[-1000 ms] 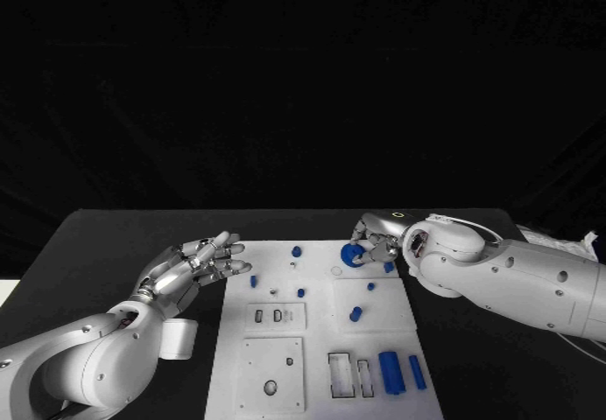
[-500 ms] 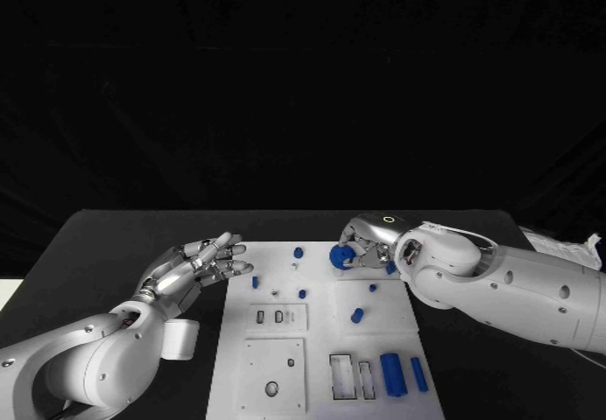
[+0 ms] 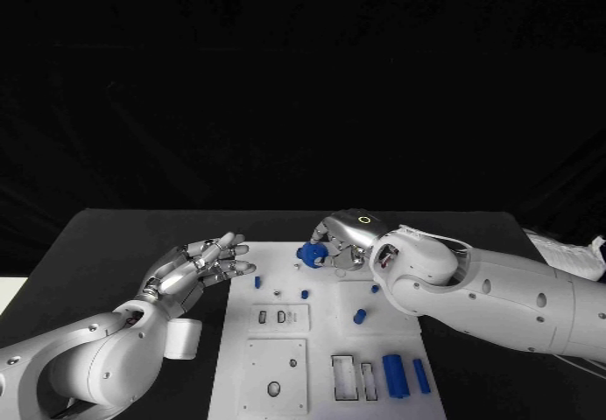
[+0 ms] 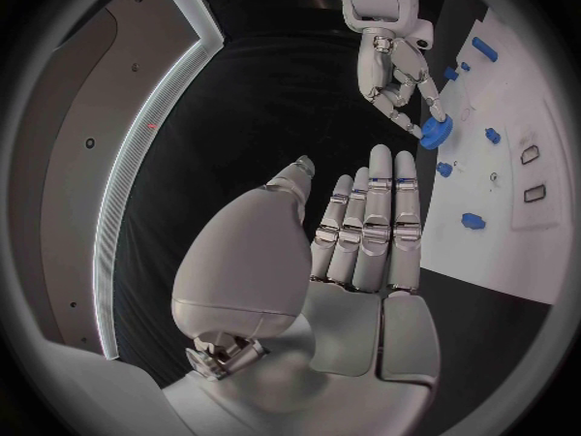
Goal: Assemble the parts on the task board
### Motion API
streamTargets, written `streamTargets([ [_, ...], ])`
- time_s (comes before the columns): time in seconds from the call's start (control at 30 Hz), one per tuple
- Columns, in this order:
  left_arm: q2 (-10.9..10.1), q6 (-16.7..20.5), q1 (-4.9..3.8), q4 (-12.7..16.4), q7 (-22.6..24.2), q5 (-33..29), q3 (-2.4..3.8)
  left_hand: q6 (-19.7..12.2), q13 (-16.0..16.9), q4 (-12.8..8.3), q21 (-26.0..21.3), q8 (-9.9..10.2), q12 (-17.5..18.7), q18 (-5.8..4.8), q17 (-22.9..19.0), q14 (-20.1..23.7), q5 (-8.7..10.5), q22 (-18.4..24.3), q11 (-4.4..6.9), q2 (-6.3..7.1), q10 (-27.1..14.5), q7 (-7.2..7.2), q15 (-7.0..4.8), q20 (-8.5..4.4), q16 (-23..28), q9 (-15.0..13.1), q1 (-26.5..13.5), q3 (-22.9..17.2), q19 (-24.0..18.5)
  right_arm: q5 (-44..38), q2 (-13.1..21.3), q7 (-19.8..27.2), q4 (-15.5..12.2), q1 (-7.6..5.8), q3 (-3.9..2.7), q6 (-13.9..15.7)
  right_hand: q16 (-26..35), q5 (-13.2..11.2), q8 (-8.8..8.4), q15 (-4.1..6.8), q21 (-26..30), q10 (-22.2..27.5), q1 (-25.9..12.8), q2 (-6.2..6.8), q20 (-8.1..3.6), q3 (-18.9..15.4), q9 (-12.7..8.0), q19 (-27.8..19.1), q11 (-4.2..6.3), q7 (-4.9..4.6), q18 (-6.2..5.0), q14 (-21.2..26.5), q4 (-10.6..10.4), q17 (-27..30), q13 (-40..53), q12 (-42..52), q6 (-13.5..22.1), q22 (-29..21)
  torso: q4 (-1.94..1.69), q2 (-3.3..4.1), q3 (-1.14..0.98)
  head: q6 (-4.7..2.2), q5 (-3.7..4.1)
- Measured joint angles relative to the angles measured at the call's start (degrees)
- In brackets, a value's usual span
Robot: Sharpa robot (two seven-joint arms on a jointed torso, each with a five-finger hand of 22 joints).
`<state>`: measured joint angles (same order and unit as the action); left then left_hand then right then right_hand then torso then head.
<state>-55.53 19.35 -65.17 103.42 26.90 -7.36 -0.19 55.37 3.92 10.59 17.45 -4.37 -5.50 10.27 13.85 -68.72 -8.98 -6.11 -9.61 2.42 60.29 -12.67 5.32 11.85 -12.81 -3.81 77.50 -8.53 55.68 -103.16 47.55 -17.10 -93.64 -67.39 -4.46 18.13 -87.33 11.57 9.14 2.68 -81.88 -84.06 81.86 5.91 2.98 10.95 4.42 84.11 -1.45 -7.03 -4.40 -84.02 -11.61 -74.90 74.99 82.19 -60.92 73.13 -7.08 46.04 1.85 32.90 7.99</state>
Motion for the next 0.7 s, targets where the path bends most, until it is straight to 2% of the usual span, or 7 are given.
streamTargets([
  [0.4,0.04,-0.01,0.00,0.04,-0.02,0.00,0.00,0.00,0.00,0.00,0.00,0.00,0.00,0.00,-0.01,0.00,0.00,0.05,0.00,0.00,0.00,0.00,0.00,0.00,0.00,0.00,0.00,0.00,0.00,-1.18,-5.14,-0.07,3.81,1.50,0.30,0.08,0.00,0.22,-0.32,0.00,0.00,0.00,-0.45,0.45,0.00,0.32,0.00,0.00,0.00,-0.01,0.00,0.00,0.00,-0.04,0.00,0.00,-0.01,-0.01,-0.01,0.01,0.02,0.46,-0.48],
  [0.7,0.02,-0.01,0.00,0.04,-0.05,0.00,0.00,0.00,0.00,0.00,0.00,0.00,0.00,-0.01,-0.01,0.00,0.00,0.04,0.00,0.00,0.00,0.00,0.00,0.00,0.00,0.00,0.00,0.00,0.00,-1.48,-6.69,0.06,5.03,2.03,0.38,-0.37,0.00,0.22,-0.37,0.00,0.00,0.00,-0.60,0.60,0.00,0.32,0.00,0.00,0.00,-0.10,0.00,0.00,0.00,-0.04,-0.01,-0.01,-0.11,-0.02,0.06,0.03,-0.03,0.65,-0.77],
])
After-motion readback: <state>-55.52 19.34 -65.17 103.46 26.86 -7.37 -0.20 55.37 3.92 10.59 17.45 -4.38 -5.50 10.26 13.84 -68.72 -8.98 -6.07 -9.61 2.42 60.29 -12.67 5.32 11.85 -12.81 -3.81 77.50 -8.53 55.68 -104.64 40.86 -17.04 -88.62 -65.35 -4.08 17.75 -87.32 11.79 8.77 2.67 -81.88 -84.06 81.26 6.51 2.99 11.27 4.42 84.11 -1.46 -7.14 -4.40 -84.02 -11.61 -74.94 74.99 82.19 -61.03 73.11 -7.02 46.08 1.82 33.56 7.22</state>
